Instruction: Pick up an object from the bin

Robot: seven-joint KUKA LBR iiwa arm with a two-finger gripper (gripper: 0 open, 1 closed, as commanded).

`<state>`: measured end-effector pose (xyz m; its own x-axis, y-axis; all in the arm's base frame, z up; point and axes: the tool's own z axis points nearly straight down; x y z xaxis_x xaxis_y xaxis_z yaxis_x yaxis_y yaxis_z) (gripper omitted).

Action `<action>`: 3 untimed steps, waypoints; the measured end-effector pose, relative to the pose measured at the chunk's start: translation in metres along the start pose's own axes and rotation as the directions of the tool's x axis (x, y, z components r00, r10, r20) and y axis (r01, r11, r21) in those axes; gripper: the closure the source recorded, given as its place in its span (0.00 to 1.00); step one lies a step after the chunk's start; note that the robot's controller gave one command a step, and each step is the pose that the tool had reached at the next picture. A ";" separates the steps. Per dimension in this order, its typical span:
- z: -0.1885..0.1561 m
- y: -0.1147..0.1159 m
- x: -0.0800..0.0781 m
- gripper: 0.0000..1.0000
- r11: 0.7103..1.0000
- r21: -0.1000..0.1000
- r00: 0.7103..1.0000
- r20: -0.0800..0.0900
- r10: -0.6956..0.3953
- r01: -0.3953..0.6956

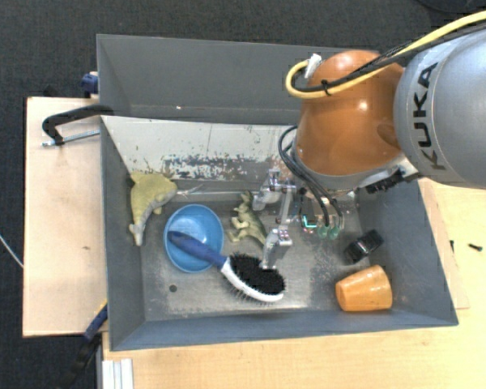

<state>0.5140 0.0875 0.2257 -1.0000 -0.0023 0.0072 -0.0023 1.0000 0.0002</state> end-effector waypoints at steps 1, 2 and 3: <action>0.133 0.009 0.021 0.00 0.996 0.001 0.996 -0.002 -0.091 0.091; 0.129 0.009 0.018 1.00 0.996 -0.001 0.996 0.008 -0.089 0.089; 0.027 0.019 0.004 1.00 0.996 -0.002 0.996 0.020 -0.086 0.086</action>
Offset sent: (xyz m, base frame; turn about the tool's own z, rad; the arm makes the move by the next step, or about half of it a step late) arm -0.0199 0.0080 -0.1291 -0.0899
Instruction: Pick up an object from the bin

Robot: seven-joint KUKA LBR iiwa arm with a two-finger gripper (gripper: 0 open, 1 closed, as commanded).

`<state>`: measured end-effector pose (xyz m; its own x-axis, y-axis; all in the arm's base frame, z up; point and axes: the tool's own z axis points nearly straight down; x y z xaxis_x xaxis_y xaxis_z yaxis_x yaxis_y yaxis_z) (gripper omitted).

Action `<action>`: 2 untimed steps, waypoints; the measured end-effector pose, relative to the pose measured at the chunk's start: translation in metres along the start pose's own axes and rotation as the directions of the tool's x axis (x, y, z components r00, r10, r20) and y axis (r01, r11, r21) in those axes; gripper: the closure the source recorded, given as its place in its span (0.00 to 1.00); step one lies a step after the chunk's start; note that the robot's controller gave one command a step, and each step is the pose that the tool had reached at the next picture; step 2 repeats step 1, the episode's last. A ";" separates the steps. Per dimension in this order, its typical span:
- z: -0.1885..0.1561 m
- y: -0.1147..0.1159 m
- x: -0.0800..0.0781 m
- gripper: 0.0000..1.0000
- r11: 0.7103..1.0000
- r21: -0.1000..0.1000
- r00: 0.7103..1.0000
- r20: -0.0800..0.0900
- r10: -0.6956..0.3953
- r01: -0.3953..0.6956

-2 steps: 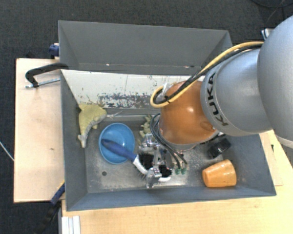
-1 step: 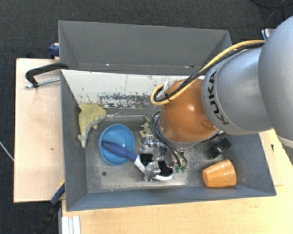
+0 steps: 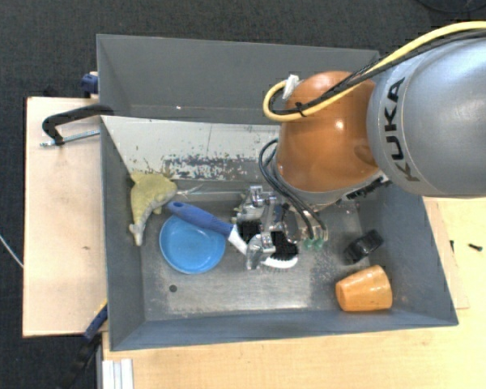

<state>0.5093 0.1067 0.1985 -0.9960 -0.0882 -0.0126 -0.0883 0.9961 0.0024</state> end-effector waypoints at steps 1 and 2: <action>-0.105 0.009 -0.017 1.00 0.956 0.000 0.956 -0.002 -0.295 0.295; -0.105 0.009 -0.017 1.00 0.956 0.000 0.956 -0.002 -0.295 0.295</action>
Offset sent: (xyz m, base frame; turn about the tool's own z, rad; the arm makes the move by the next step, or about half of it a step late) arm 0.0128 0.0086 0.1026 -0.2990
